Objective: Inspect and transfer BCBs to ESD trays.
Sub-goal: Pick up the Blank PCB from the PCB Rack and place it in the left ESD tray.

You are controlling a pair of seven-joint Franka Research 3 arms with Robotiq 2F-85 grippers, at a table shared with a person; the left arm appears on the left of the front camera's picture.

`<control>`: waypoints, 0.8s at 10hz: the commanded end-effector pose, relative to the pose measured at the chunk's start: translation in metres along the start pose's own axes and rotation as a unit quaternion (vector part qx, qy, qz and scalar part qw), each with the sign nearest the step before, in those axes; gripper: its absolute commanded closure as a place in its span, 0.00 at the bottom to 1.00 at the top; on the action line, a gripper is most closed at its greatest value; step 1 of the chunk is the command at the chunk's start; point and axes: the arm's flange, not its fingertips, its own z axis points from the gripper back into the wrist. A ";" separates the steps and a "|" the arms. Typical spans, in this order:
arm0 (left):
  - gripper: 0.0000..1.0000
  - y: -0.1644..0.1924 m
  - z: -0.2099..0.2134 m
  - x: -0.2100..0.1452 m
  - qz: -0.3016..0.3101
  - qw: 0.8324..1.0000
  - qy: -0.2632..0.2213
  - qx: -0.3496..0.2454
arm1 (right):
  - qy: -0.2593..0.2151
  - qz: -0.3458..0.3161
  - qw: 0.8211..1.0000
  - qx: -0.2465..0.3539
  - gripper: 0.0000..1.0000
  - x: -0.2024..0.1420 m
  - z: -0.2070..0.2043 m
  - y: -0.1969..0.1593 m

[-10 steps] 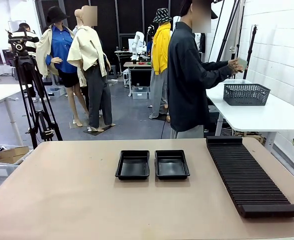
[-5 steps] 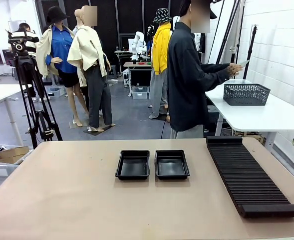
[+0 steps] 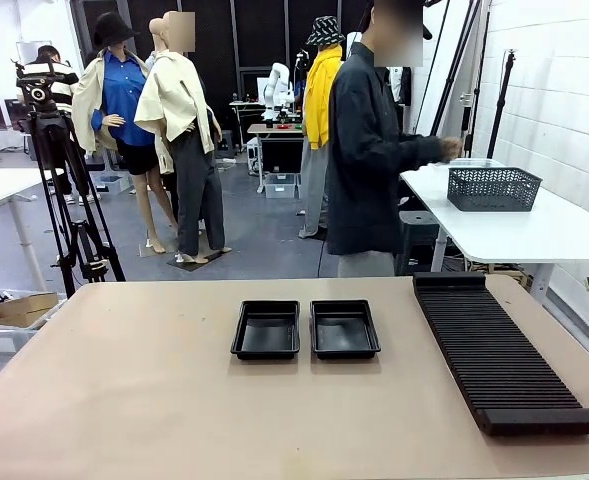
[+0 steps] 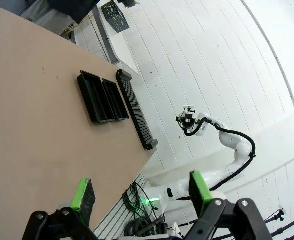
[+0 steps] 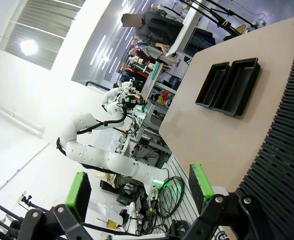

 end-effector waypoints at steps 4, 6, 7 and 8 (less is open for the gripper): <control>0.00 -0.002 0.001 0.001 0.002 1.000 -0.001 0.003 | -0.001 -0.001 1.000 -0.002 0.00 -0.001 0.000 -0.001; 0.00 -0.002 0.001 0.001 0.002 1.000 -0.001 0.003 | -0.001 -0.001 1.000 -0.002 0.00 -0.001 0.000 -0.001; 0.00 -0.002 0.001 0.001 0.002 1.000 -0.001 0.003 | -0.001 -0.001 1.000 -0.002 0.00 -0.001 0.000 -0.001; 0.00 -0.002 0.001 0.001 0.002 1.000 -0.001 0.003 | -0.001 -0.001 1.000 -0.002 0.00 -0.001 0.000 -0.001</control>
